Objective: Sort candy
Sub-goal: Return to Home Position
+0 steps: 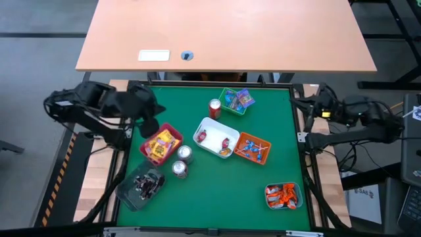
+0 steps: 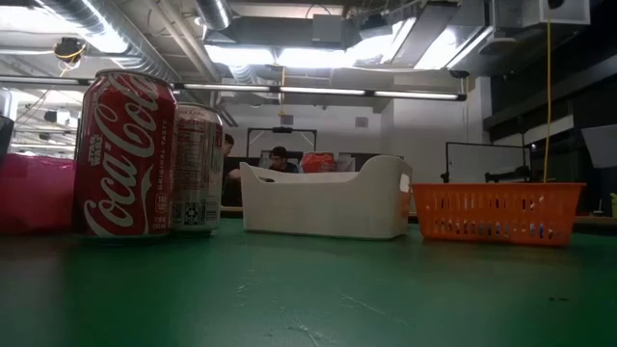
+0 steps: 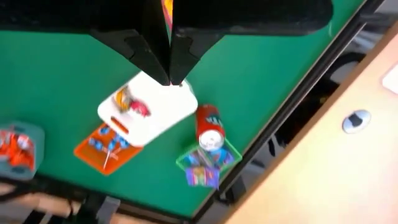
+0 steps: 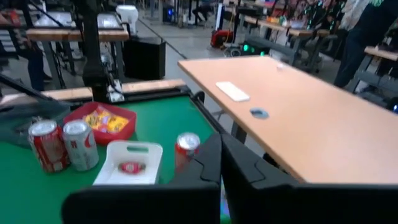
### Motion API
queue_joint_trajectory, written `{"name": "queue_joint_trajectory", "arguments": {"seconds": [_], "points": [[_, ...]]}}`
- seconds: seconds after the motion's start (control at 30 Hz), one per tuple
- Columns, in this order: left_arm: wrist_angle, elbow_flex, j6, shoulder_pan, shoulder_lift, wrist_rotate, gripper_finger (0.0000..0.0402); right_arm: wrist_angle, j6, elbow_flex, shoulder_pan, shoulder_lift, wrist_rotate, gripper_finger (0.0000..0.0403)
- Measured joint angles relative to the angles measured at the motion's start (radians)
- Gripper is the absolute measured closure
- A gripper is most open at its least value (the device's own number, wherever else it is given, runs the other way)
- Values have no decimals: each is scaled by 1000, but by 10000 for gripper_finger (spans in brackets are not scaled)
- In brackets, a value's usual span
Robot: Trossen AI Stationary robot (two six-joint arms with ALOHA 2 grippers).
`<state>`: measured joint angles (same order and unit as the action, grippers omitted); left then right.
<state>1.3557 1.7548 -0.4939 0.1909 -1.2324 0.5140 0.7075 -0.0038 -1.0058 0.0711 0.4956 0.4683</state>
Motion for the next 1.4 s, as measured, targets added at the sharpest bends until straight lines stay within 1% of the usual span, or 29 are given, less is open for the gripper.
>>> {"name": "queue_joint_trajectory", "arguments": {"seconds": [0.07, 0.17, 0.33, 0.5, 0.6, 0.73, 0.83, 0.93, 1.03, 1.2, 1.33, 1.4], "points": [[-68, -69, 19, -20, 59, -1, 401, 45, 29, 0, 0, -19, -7, 399], [-226, -209, 65, -42, 158, -1, 401, 70, 74, 0, 0, -36, -32, 397], [-533, -512, 139, -96, 338, -27, 401, 52, 76, 13, 0, -33, -43, 400], [-777, -794, 147, -162, 506, -81, 401, -15, 121, 112, 0, -35, -42, 401], [-941, -948, 194, -189, 595, -111, 401, -48, 159, 172, 0, -36, -41, 401], [-1177, -1150, 216, -229, 694, -118, 402, -84, 261, 250, 0, -35, -11, 401], [-1314, -1276, 216, -253, 751, -142, 401, -88, 330, 291, 0, -35, -15, 401], [-1429, -1376, 217, -273, 795, -172, 401, -88, 342, 322, 0, -35, -18, 401], [-1491, -1455, 218, -290, 838, -201, 401, -75, 343, 339, 0, -35, -16, 401], [-1504, -1537, 218, -312, 912, -238, 401, -58, 367, 349, 0, -35, -16, 401], [-1510, -1570, 221, -319, 959, -246, 401, -59, 400, 349, 0, -35, -16, 401], [-1509, -1581, 246, -319, 978, -247, 401, -59, 404, 349, 0, -35, -16, 401]]}}
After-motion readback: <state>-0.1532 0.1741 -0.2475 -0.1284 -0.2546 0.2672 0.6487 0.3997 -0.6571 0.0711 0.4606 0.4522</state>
